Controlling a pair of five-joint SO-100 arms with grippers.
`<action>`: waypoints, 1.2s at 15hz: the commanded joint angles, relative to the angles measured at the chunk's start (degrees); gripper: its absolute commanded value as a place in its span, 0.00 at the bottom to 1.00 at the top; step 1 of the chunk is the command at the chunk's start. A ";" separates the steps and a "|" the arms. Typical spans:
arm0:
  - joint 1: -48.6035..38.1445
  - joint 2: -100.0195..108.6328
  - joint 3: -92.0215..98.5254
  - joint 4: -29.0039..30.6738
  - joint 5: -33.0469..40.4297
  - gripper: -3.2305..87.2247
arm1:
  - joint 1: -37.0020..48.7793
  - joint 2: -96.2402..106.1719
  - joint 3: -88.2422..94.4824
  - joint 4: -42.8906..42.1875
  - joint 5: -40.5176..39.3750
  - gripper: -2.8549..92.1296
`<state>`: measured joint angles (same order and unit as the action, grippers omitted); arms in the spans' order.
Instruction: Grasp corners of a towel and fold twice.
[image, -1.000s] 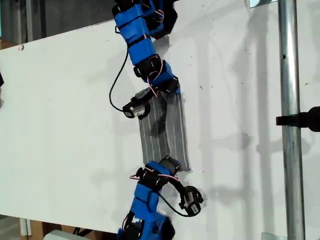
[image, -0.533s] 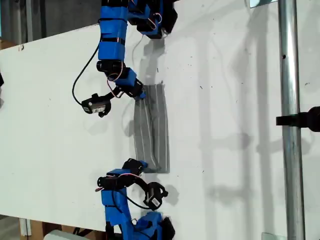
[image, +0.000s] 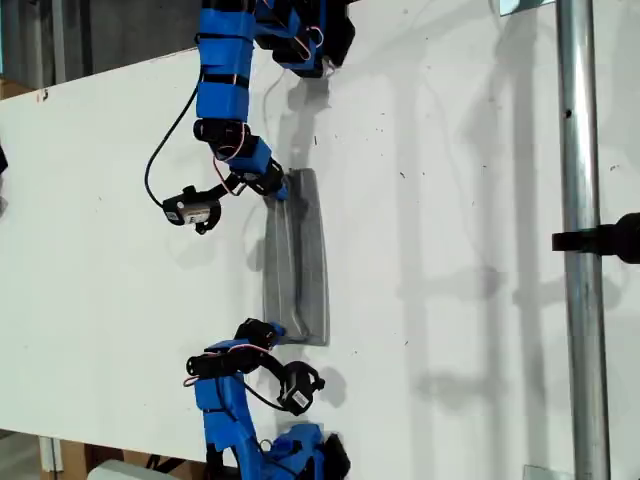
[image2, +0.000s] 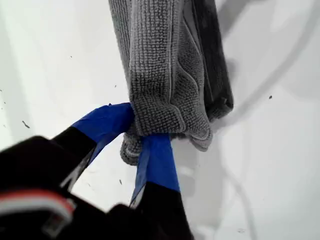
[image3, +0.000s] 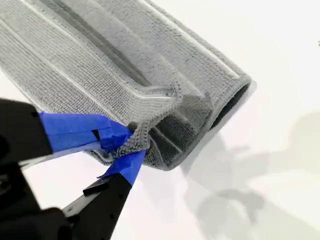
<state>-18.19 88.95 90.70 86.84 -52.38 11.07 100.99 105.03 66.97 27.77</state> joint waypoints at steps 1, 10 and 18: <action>3.25 3.08 2.99 -2.20 -2.46 0.00 | -2.90 1.76 3.69 -4.31 2.72 0.03; 6.77 -4.75 9.84 -7.82 -7.73 0.35 | -1.32 -2.81 16.08 -16.08 9.67 0.23; -0.79 42.19 19.95 0.26 -3.60 0.31 | 9.14 40.43 29.36 3.25 16.35 0.30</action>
<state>-17.84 120.94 108.19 87.36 -55.81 16.79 126.39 130.69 67.32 40.78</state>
